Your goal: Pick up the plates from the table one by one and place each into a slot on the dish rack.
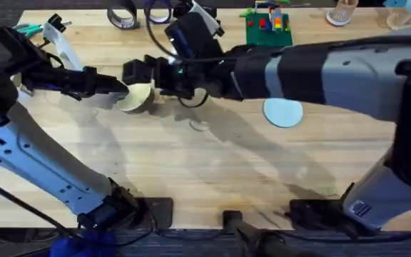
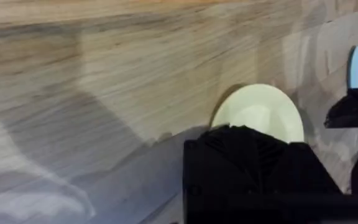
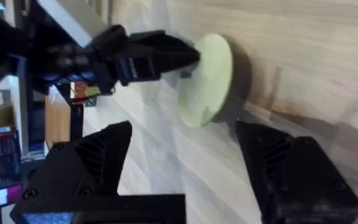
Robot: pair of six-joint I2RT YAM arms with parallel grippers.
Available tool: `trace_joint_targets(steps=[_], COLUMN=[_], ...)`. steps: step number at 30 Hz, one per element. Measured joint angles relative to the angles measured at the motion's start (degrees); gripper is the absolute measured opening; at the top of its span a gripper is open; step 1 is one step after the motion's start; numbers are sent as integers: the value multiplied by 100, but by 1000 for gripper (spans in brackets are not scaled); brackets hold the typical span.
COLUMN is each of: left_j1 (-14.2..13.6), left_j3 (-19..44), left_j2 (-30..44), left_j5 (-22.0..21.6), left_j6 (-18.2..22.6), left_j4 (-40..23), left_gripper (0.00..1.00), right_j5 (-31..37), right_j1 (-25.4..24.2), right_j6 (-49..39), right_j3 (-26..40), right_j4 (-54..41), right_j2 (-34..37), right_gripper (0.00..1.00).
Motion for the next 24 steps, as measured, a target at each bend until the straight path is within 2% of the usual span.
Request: trace_joint_targets(steps=[8,19,24], left_j1=[83,168,168], left_j3=[0,0,0], left_j2=[0,0,0], left_j5=[2,0,0], left_j6=[0,46,48], left_j4=[-20,-48,-48], left_gripper=[38,38,38], right_j5=[591,952,1124], right_j1=[351,346,346], right_j6=[301,676,752], right_j3=[4,4,4], right_j4=[525,545,951], right_j2=[232,523,646], right_gripper=[995,994,995])
